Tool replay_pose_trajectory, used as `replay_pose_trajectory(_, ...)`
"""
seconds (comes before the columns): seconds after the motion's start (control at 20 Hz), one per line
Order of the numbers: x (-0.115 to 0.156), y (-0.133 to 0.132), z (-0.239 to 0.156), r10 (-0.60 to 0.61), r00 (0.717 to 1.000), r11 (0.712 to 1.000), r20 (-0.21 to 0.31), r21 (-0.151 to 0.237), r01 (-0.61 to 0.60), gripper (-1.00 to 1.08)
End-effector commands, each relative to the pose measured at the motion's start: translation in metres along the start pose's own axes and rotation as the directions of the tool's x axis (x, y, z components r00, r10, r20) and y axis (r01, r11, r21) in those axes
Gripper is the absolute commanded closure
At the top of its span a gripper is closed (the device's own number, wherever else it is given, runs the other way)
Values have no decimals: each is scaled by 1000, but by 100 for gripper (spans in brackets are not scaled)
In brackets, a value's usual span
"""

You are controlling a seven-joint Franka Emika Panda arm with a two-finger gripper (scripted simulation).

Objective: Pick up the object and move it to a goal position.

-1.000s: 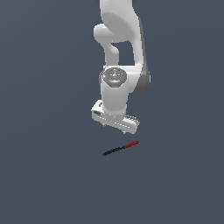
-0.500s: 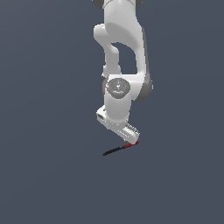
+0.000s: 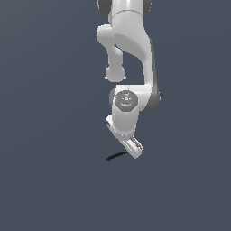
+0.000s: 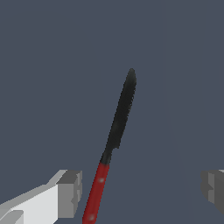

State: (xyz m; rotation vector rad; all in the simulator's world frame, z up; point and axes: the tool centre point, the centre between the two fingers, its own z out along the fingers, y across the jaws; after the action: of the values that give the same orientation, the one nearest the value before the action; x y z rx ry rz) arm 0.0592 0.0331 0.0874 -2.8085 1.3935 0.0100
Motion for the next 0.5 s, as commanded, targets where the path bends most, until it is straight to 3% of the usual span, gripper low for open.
replay_pose_trajectory(0.0, 0, -5, 6, 66, 998, 998, -1, 0, -66, -92)
replay_pose_trajectory(0.45, -2, -17, 23, 233, 972, 972, -7, -1, -233, -92)
